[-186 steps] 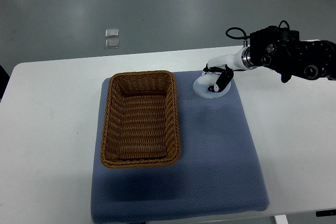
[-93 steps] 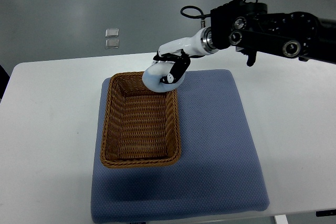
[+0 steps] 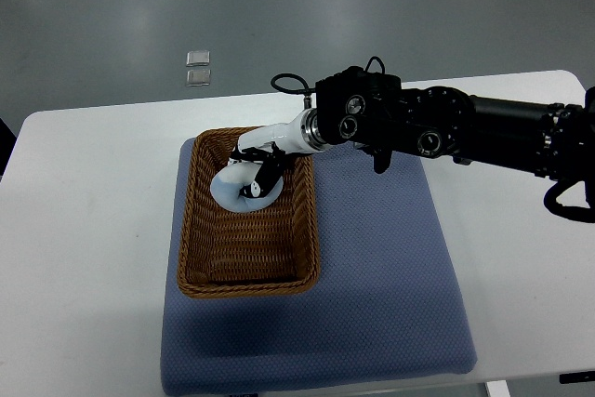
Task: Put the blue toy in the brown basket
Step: 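Lift the toy with the right hand and carry it over the basket, then lower the toy into the basket and open the right hand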
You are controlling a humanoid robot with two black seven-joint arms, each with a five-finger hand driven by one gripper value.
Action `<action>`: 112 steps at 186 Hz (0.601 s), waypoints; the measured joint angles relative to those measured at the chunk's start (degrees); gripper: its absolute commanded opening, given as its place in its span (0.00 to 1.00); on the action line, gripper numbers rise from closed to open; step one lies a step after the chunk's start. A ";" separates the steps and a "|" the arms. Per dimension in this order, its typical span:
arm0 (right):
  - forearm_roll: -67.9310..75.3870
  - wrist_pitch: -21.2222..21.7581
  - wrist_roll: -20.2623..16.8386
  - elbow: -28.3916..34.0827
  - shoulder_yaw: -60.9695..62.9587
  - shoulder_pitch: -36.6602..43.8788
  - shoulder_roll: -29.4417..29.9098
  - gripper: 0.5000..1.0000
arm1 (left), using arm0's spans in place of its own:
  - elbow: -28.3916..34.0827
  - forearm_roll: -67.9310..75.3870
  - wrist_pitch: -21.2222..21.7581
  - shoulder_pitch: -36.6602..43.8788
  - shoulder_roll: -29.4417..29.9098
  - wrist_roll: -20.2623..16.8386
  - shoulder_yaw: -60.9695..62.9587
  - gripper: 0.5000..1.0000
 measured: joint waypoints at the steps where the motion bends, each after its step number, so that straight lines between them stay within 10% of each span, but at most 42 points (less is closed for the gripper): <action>1: 0.00 -0.02 0.00 -0.01 0.00 -0.05 0.00 0.00 | 0.00 0.00 0.00 0.00 0.00 0.00 0.00 1.00; 112: 0.07 -2.41 0.08 -0.22 0.60 -5.67 0.01 0.30 | 0.03 0.00 0.05 0.00 0.00 0.02 0.08 1.00</action>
